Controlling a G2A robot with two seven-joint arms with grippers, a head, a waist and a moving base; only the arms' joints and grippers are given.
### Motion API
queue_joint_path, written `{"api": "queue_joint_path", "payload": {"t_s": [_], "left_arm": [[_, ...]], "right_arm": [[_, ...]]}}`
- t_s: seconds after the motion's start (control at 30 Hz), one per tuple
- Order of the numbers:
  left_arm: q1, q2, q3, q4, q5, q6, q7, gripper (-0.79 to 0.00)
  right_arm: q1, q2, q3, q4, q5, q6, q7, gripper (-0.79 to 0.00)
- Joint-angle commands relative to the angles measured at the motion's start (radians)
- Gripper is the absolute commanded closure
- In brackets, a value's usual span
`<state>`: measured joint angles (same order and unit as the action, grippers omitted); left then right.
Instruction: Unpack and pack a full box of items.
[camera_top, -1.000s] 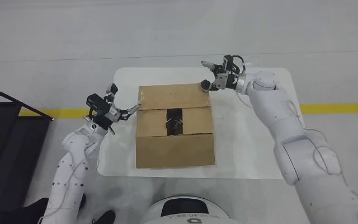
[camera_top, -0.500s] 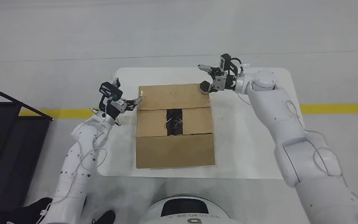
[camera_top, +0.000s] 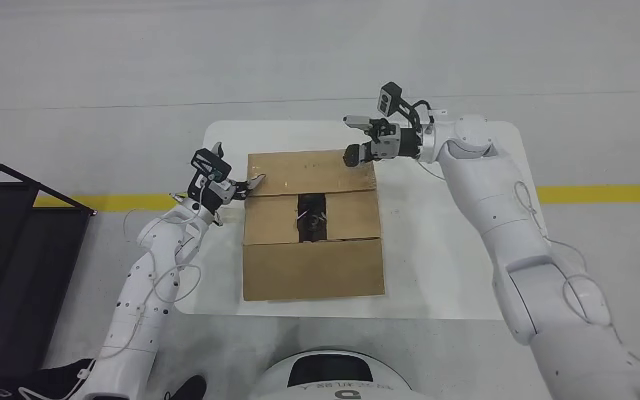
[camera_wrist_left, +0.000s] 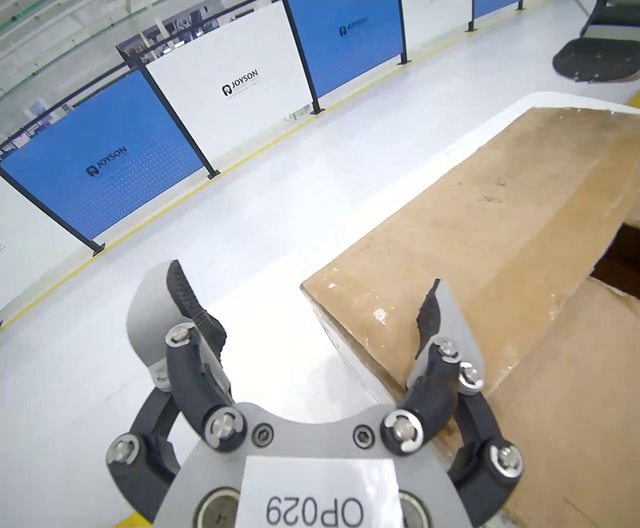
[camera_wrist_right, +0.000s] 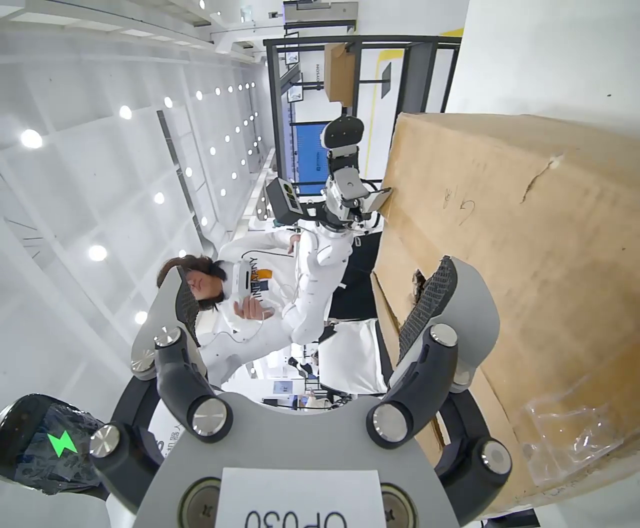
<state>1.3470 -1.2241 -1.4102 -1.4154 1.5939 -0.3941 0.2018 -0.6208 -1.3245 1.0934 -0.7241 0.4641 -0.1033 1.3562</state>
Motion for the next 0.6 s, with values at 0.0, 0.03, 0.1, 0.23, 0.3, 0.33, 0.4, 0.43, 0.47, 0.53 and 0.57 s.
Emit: {"api": "queue_joint_path", "payload": {"t_s": [0.0, 0.03, 0.1, 0.23, 0.3, 0.33, 0.4, 0.43, 0.47, 0.53, 0.57], "left_arm": [[0.0, 0.0, 0.0, 0.0, 0.0, 0.0, 0.0, -0.785], [0.0, 0.0, 0.0, 0.0, 0.0, 0.0, 0.0, -0.785], [0.0, 0.0, 0.0, 0.0, 0.0, 0.0, 0.0, -0.785], [0.0, 0.0, 0.0, 0.0, 0.0, 0.0, 0.0, -0.785], [0.0, 0.0, 0.0, 0.0, 0.0, 0.0, 0.0, -0.785], [0.0, 0.0, 0.0, 0.0, 0.0, 0.0, 0.0, -0.785], [0.0, 0.0, 0.0, 0.0, 0.0, 0.0, 0.0, -0.785], [0.0, 0.0, 0.0, 0.0, 0.0, 0.0, 0.0, -0.785], [0.0, 0.0, 0.0, 0.0, 0.0, 0.0, 0.0, -0.785], [0.0, 0.0, 0.0, 0.0, 0.0, 0.0, 0.0, -0.785], [0.0, 0.0, 0.0, 0.0, 0.0, 0.0, 0.0, -0.785]], "right_arm": [[0.0, 0.0, 0.0, -0.001, 0.0, 0.0, 0.0, -0.785], [0.0, 0.0, 0.0, -0.001, 0.0, 0.0, 0.0, -0.785], [-0.005, 0.0, 0.002, -0.002, 0.008, 0.004, 0.0, -0.785], [-0.056, 0.046, 0.085, -0.055, 0.036, 0.069, 0.18, -0.785], [-0.097, 0.087, 0.124, -0.13, 0.003, 0.126, 0.18, -0.785], [-0.129, 0.11, 0.152, -0.181, -0.011, 0.144, 0.18, -0.785], [-0.219, 0.159, 0.209, -0.315, -0.027, 0.186, 0.18, -0.785], [-0.27, 0.182, 0.236, -0.389, -0.026, 0.212, 0.18, -0.785], [-0.318, 0.204, 0.259, -0.459, -0.032, 0.24, 0.18, -0.785], [-0.346, 0.217, 0.276, -0.496, -0.032, 0.262, 0.18, -0.785], [-0.346, 0.217, 0.276, -0.496, -0.032, 0.262, 0.18, -0.785]]}}
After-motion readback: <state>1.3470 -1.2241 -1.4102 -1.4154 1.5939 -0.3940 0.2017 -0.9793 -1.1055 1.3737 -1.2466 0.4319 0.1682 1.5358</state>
